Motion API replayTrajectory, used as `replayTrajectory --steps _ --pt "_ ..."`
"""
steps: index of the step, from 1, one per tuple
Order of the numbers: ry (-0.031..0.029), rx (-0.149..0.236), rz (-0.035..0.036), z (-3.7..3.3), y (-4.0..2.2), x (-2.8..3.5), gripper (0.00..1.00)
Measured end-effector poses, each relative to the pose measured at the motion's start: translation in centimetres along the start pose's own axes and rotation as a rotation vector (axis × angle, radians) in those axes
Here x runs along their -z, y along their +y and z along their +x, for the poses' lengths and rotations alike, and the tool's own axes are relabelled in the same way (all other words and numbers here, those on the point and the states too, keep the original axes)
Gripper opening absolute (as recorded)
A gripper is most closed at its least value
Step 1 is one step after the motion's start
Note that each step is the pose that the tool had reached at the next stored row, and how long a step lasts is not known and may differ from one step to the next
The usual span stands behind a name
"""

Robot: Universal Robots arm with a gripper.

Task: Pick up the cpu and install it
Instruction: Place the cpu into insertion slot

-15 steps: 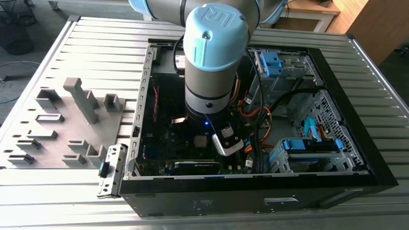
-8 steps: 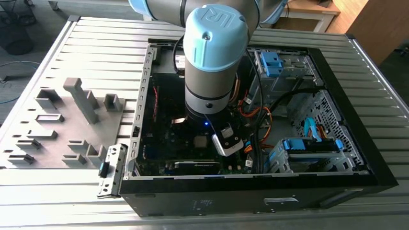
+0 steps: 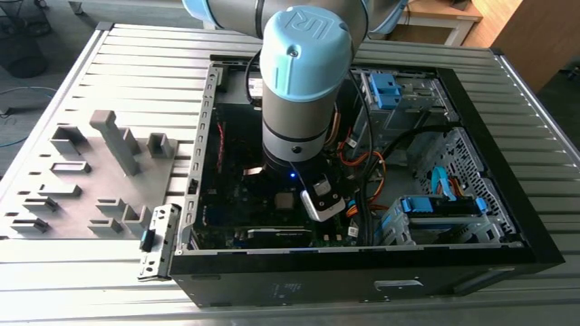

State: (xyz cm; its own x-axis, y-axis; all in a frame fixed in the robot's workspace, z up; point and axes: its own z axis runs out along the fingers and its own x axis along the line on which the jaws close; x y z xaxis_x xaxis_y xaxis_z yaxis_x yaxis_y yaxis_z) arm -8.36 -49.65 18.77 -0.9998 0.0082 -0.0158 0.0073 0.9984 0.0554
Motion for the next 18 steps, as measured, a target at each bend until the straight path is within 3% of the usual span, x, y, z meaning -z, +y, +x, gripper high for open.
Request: replayTrajectory --steps 14,15,18 --pt "-0.0004 0.000 -0.0001 -0.01 0.00 -0.01 0.48" --pt "0.0000 0.000 0.0000 -0.01 0.00 0.00 0.54" --pt "0.0002 0.000 0.0002 0.00 0.00 0.01 0.54"
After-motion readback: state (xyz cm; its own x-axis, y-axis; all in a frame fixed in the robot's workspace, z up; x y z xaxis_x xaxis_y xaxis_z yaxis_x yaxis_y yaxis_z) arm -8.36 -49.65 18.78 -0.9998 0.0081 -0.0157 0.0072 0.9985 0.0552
